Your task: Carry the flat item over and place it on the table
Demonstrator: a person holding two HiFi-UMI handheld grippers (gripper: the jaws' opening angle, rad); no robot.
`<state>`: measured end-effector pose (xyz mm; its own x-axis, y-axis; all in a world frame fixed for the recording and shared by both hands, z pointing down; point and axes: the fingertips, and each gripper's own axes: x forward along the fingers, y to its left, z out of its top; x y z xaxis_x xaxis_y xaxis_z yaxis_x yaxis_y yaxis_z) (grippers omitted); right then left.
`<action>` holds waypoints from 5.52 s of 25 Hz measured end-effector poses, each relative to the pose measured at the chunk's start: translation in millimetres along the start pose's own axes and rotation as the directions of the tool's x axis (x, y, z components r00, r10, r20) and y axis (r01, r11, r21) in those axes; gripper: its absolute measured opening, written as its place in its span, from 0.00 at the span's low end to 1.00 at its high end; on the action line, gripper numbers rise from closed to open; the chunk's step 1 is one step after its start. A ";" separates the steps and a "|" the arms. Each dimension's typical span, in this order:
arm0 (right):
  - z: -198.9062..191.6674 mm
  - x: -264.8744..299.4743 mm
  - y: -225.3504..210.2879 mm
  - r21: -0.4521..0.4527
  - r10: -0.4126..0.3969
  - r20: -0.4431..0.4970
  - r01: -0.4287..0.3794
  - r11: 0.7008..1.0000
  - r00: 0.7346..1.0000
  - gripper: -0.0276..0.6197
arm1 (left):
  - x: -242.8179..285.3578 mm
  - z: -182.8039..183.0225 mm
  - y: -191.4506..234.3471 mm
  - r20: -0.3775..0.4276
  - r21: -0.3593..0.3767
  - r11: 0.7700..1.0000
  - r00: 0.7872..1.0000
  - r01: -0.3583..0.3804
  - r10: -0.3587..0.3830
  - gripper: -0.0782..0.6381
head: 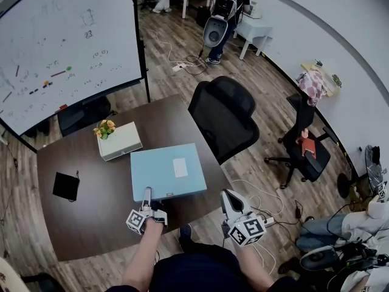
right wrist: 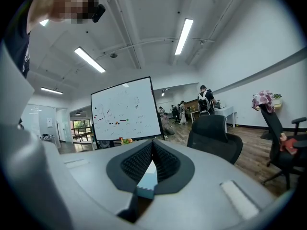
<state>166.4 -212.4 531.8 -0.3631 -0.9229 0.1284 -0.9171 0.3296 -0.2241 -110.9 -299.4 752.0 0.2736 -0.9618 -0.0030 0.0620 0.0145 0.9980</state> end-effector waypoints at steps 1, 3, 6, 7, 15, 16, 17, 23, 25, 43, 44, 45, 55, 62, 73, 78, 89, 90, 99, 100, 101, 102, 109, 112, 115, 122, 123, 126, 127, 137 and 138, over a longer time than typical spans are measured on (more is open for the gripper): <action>-0.6 0.8 -1.4 -0.001 0.002 -0.003 -0.002 1.000 1.000 0.06 | 3.0 0.2 4.2 0.002 -0.002 1.000 1.000 -0.005 0.005 0.49; -2.1 2.5 -4.0 -0.003 0.006 -0.011 -0.006 1.000 1.000 0.06 | 9.7 1.4 12.5 0.009 -0.011 1.000 1.000 -0.016 0.016 0.49; -6.8 5.3 -6.2 0.002 0.009 -0.026 -0.009 1.000 1.000 0.06 | 17.8 5.6 29.0 0.026 -0.028 0.999 0.999 -0.039 0.040 0.49; -8.1 6.4 -7.3 0.008 0.009 -0.029 -0.009 1.000 1.000 0.06 | 20.2 7.7 36.2 0.031 -0.031 0.998 0.998 -0.049 0.050 0.49; -12.1 8.7 -18.4 0.036 0.036 -0.046 -0.034 0.999 0.998 0.06 | 32.2 11.5 63.2 0.071 -0.002 0.994 0.991 -0.111 0.111 0.49; -13.0 8.1 -18.8 0.038 0.038 -0.049 -0.036 0.999 0.998 0.06 | 32.8 11.3 64.6 0.079 -0.003 0.993 0.990 -0.116 0.116 0.49; -13.3 7.8 -18.9 0.040 0.041 -0.049 -0.039 0.998 0.998 0.06 | 33.7 11.1 65.4 0.086 -0.003 0.993 0.989 -0.120 0.120 0.49; -14.3 8.9 -14.4 0.050 0.064 -0.048 -0.062 0.997 0.997 0.06 | 31.5 10.7 77.9 0.093 0.002 0.989 0.985 -0.148 0.147 0.49; -14.1 10.6 -13.8 0.051 0.069 -0.046 -0.066 0.996 0.997 0.06 | 32.0 12.0 82.5 0.098 -0.005 0.988 0.983 -0.153 0.153 0.49; -22.6 23.1 -10.1 0.078 0.078 -0.046 -0.074 0.994 0.996 0.06 | 25.0 17.2 113.2 0.121 -0.076 0.862 0.853 -0.501 0.507 0.69; -22.5 24.2 -9.1 0.077 0.082 -0.047 -0.079 0.994 0.995 0.06 | 24.4 16.8 114.4 0.122 -0.092 0.853 0.845 -0.513 0.521 0.72; -22.3 25.2 -8.1 0.078 0.087 -0.047 -0.083 0.993 0.995 0.06 | 24.5 16.9 115.3 0.124 -0.109 0.849 0.841 -0.516 0.527 0.74; -17.3 32.8 -4.6 0.062 0.097 -0.027 -0.095 0.994 0.995 0.06 | 19.5 31.3 122.0 0.164 -0.145 0.737 0.718 -0.661 0.676 0.84; -19.3 43.7 2.7 0.076 0.124 -0.029 -0.122 0.990 0.992 0.06 | 22.3 23.3 99.4 0.151 -0.145 0.743 0.728 -0.653 0.669 0.87; -19.1 58.3 9.7 0.079 0.152 -0.021 -0.150 0.986 0.988 0.06 | 80.1 17.5 -8.6 0.132 -0.134 0.918 0.911 -0.373 0.390 0.87; -11.6 42.4 6.2 0.096 0.148 0.004 -0.148 0.984 0.989 0.06 | 96.1 7.3 -84.4 0.129 -0.020 0.997 0.989 -0.075 0.077 0.87; -4.8 36.7 12.7 0.075 0.161 0.016 -0.161 0.984 0.987 0.06 | 85.0 -0.6 -146.2 0.100 0.142 0.977 0.980 0.160 -0.175 0.87; -5.3 37.0 12.6 0.077 0.160 0.016 -0.161 0.984 0.987 0.06 | 84.1 -0.9 -146.9 0.090 0.174 0.973 0.981 0.154 -0.172 0.86; -7.4 39.9 15.1 0.087 0.155 0.015 -0.156 0.984 0.988 0.06 | 81.3 -7.7 -163.2 -0.041 0.540 0.833 0.993 0.118 -0.115 0.86; -7.7 40.5 15.5 0.089 0.155 0.015 -0.156 0.984 0.988 0.06 | 81.1 -6.0 -165.0 -0.041 0.558 0.822 0.993 0.116 -0.112 0.86; -8.1 41.3 16.3 0.093 0.156 0.015 -0.157 0.983 0.988 0.06 | 80.6 -3.8 -166.2 -0.043 0.587 0.802 0.993 0.111 -0.107 0.86; -8.5 42.1 17.1 0.099 0.157 0.016 -0.158 0.982 0.987 0.06 | 80.3 -2.2 -166.9 -0.048 0.633 0.767 0.994 0.105 -0.096 0.85; -10.8 48.5 18.4 0.103 0.150 0.015 -0.150 0.983 0.989 0.06 | 76.8 -18.1 -179.4 -0.134 0.945 0.298 0.991 0.134 -0.020 0.84; -9.5 53.8 22.1 0.084 0.154 0.014 -0.154 0.984 0.988 0.06 | 75.2 -29.0 -188.6 -0.163 0.977 0.141 0.987 0.162 -0.011 0.83; -9.8 58.0 26.0 0.057 0.155 0.009 -0.155 0.986 0.988 0.06 | 74.2 -37.1 -196.2 -0.179 0.983 0.025 0.984 0.180 -0.006 0.82; -5.4 69.9 22.1 0.007 0.139 0.010 -0.139 0.990 0.990 0.06 | 74.0 -32.7 -198.8 -0.187 0.982 0.035 0.982 0.186 0.000 0.82; -4.4 71.5 20.3 -0.001 0.136 0.011 -0.136 0.991 0.991 0.06 | 74.2 -32.6 -198.0 -0.187 0.982 0.040 0.982 0.187 0.001 0.82; -2.2 80.3 16.7 -0.029 0.140 0.011 -0.140 0.990 0.990 0.06 | 75.4 -30.7 -198.1 -0.180 0.981 0.067 0.984 0.180 -0.004 0.82; -1.7 84.1 16.0 -0.041 0.141 0.010 -0.141 0.989 0.990 0.06 | 75.2 -29.9 -198.2 -0.179 0.981 0.070 0.984 0.179 -0.005 0.82; 11.3 125.7 6.7 -0.082 0.150 0.015 -0.148 0.986 0.989 0.06 | 69.0 -35.0 -195.9 -0.184 0.982 0.041 0.983 0.184 0.011 0.79; 11.4 127.3 7.8 -0.082 0.154 0.016 -0.152 0.985 0.988 0.06 | 67.7 -34.7 -196.6 -0.182 0.983 0.032 0.983 0.181 0.008 0.75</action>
<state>114.9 -329.6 535.5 -0.4970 -0.8643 0.0771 -0.8617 0.4812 -0.1608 -71.3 -357.9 553.3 0.4440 -0.8960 -0.0063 -0.8918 -0.4425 0.0941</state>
